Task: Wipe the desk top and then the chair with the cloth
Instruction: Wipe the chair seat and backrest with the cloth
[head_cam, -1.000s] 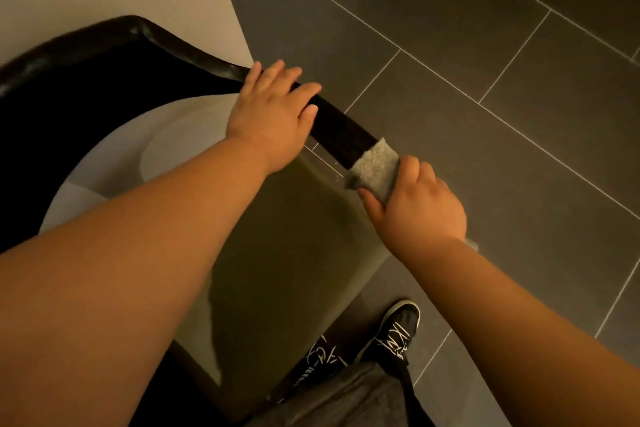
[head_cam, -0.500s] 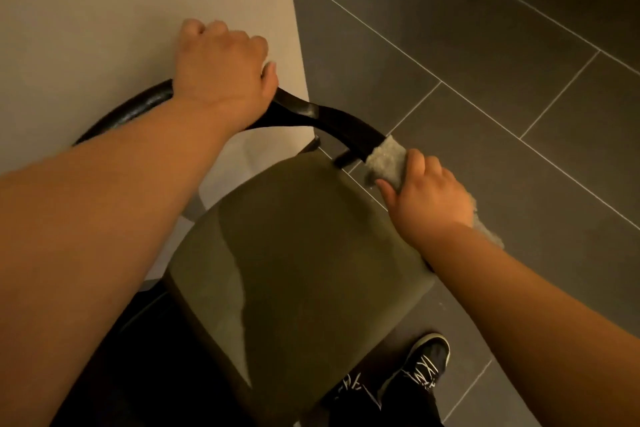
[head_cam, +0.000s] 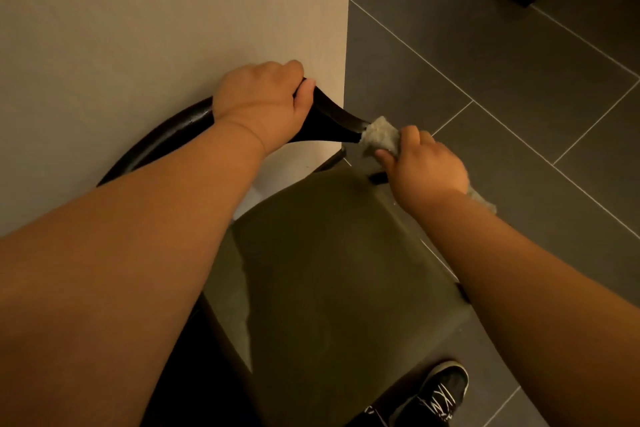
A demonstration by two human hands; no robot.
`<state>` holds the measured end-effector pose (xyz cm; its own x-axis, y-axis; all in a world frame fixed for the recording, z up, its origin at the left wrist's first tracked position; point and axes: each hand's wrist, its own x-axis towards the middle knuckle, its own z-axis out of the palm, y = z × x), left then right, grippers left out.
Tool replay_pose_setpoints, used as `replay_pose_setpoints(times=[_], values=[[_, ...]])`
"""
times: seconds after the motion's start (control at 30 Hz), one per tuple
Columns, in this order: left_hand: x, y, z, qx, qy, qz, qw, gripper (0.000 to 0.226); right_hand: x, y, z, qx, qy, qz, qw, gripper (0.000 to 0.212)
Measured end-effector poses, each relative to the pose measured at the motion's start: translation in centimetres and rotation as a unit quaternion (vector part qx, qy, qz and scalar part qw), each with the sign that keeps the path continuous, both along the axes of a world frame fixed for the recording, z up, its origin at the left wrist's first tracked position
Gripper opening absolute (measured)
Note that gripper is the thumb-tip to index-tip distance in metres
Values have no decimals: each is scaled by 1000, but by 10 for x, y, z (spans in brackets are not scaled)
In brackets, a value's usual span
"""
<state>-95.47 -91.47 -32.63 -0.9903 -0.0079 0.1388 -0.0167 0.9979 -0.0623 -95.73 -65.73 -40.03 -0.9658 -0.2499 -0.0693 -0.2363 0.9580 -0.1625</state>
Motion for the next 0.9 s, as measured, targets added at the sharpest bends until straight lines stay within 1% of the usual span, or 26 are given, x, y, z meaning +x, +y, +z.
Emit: replay_pose_setpoints(times=[0.07, 0.1, 0.13, 0.2, 0.27, 0.33, 0.4, 0.47, 0.53, 0.6, 0.67, 0.7, 0.73, 0.8, 0.83, 0.87, 0.9], values=[[0, 1, 1, 3, -2, -1, 1000, 41, -9, -16, 4, 10, -16, -6, 1000, 52], [0, 1, 0, 5, -2, 2, 1000, 41, -15, -28, 5, 8, -23, 6, 1000, 49], [0, 2, 0, 5, -2, 6, 1000, 42, -21, -41, 7, -2, -29, 24, 999, 47], [0, 1, -4, 4, 3, 8, 1000, 43, -30, -64, 9, -35, -29, 43, 998, 50], [0, -1, -7, 5, 10, 1, 1000, 49, -33, -68, 9, -49, -26, 48, 997, 52], [0, -3, -11, 12, 25, -17, 999, 57, -27, -52, 5, -37, -12, 45, 998, 46], [1, -5, -14, 26, 53, -38, 998, 54, -17, -27, 0, -21, 6, 14, 1000, 39], [2, -7, -16, 28, 88, -49, 994, 47, -6, -12, -1, -6, 9, -28, 1000, 40], [2, -7, -16, 19, 104, -43, 994, 45, -9, -19, 0, -1, -7, -55, 998, 43], [1, -6, -17, 14, 94, -35, 995, 48, -23, -42, 6, 1, -33, -55, 998, 44], [1, -5, -18, 20, 80, -26, 996, 53, -34, -74, 13, -24, -52, -12, 998, 42], [1, -5, -17, 24, 76, -23, 997, 54, -37, -87, 15, -54, -62, 1, 997, 45], [1, -4, -16, 24, 67, -16, 997, 56, -38, -96, 16, -109, -66, 2, 992, 48], [0, -1, -11, 19, 24, 5, 1000, 54, -31, -98, 15, -200, -46, 37, 978, 46], [0, 0, -9, 18, 7, 13, 1000, 50, -24, -91, 12, -211, -23, 76, 974, 44], [1, 1, -7, 19, 0, 16, 1000, 46, -18, -80, 9, -197, -7, 116, 974, 47], [2, 1, -6, 18, 0, 16, 1000, 43, -13, -68, 6, -153, -2, 147, 977, 51]])
